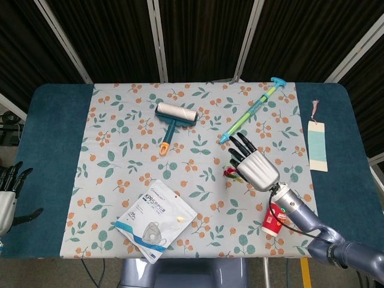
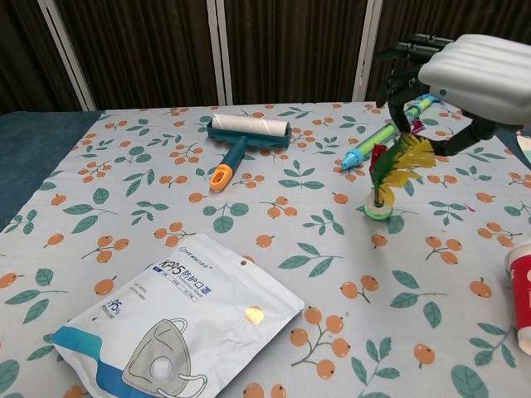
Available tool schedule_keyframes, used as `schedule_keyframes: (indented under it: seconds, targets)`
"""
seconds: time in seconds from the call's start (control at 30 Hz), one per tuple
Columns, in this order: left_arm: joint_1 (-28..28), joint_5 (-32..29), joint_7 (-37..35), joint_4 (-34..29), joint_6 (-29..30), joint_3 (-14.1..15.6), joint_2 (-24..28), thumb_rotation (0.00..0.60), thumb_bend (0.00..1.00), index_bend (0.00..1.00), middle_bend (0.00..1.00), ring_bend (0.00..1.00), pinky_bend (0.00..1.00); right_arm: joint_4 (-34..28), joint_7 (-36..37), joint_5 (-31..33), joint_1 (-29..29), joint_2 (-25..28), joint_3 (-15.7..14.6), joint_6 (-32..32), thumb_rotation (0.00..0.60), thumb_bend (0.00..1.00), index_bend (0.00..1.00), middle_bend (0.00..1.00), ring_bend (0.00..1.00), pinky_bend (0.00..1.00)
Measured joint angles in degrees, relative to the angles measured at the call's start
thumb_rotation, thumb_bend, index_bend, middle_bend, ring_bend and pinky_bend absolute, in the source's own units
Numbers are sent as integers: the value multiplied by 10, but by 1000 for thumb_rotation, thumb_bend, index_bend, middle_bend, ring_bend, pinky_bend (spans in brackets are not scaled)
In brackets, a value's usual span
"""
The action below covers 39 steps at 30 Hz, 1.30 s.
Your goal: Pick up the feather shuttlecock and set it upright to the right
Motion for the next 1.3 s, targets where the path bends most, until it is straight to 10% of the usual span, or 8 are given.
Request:
schedule_keyframes:
  seconds: [1.3]
  targets:
    - [0, -1, 3, 0, 1, 0, -1, 549, 149, 117, 0, 0, 0, 10, -56, 97, -13, 30, 33, -47, 600, 392, 652, 289, 33, 0]
